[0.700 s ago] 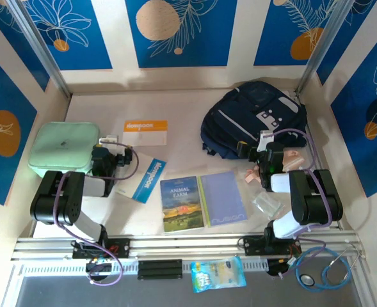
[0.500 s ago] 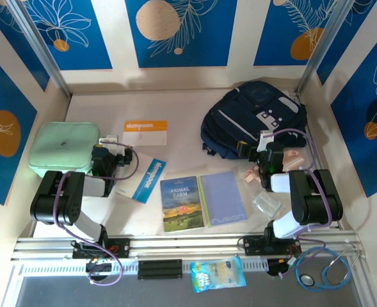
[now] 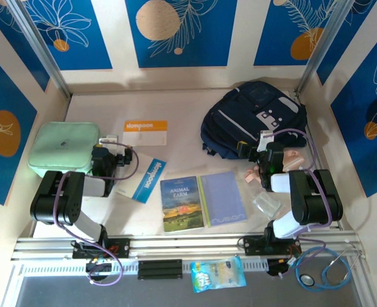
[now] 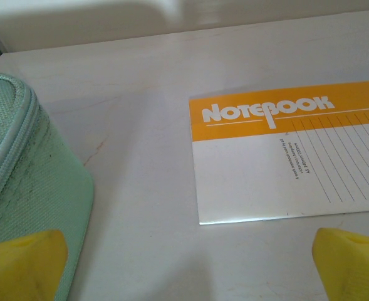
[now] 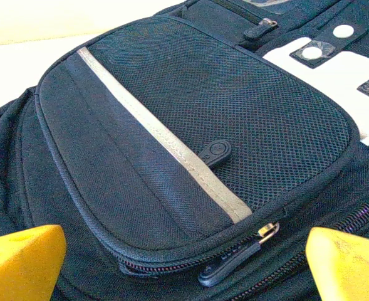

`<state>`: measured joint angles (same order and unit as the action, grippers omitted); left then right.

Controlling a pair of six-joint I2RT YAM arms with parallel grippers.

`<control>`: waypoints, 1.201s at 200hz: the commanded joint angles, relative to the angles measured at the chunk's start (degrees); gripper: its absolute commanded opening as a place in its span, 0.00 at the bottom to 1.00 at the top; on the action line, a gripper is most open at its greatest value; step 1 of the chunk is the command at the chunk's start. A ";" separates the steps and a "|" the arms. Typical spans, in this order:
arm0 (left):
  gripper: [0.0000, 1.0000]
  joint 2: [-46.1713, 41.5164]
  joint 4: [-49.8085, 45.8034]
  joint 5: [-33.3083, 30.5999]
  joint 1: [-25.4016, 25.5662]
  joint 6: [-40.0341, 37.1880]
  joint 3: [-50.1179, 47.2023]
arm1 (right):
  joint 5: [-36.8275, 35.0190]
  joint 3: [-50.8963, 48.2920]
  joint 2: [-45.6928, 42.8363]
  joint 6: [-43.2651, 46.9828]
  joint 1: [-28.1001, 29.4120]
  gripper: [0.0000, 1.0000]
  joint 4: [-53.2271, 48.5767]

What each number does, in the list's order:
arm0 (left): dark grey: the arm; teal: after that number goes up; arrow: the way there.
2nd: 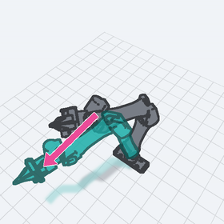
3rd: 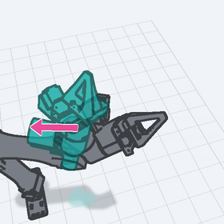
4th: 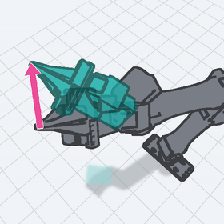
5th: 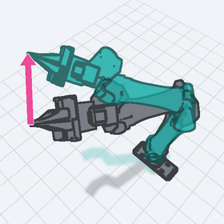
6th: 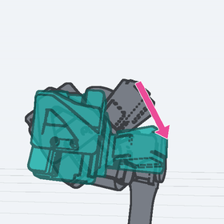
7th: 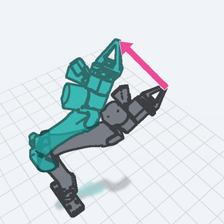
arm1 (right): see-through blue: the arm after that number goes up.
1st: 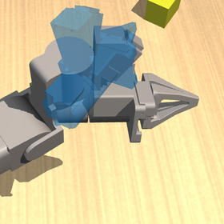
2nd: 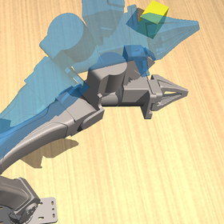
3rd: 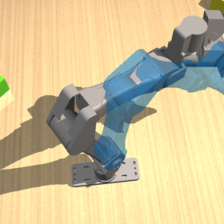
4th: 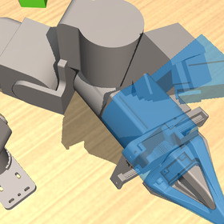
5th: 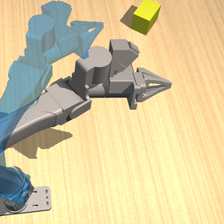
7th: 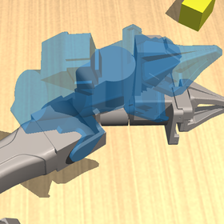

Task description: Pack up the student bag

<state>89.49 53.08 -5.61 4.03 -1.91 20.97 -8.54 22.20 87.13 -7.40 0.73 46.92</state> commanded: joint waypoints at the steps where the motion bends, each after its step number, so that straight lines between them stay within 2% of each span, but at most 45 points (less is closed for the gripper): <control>1: 1.00 0.23 0.89 0.03 0.27 -0.46 0.39 | 0.71 1.53 0.23 1.16 -0.20 0.99 -0.21; 112: 1.00 -0.12 2.29 -0.61 0.27 -0.24 -0.41 | -0.34 1.19 -0.41 1.67 0.45 0.99 0.06; 128: 1.00 -2.84 2.30 -1.82 0.27 0.13 -1.46 | -2.20 2.75 -3.94 2.12 1.43 0.99 -5.41; 159: 1.00 -11.11 -10.40 -4.07 0.36 0.59 1.47 | -4.50 6.50 -11.79 1.99 2.50 0.99 -16.99; 175: 1.00 -14.60 -15.79 -6.02 0.78 1.46 3.70 | -4.11 9.07 -15.45 -1.09 2.93 0.99 -23.31; 193: 1.00 -18.62 -20.48 -5.24 0.80 7.01 6.13 | -4.20 13.88 -17.80 -7.34 3.12 0.99 -34.41; 212: 1.00 -21.17 -32.33 -2.08 0.78 16.00 12.07 | -4.26 20.21 -17.40 -14.72 2.98 0.99 -46.81; 225: 1.00 -20.91 -39.45 1.41 1.09 21.21 16.46 | -3.72 22.98 -16.09 -19.23 2.42 0.99 -52.48; 240: 1.00 -20.06 -42.72 5.04 1.71 27.69 19.07 | 0.16 25.00 -14.12 -23.76 0.86 0.99 -56.23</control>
<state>69.41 23.51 -7.03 4.54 12.45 35.05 -11.57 44.18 70.48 -20.36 3.29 6.04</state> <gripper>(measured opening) 0.998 0.991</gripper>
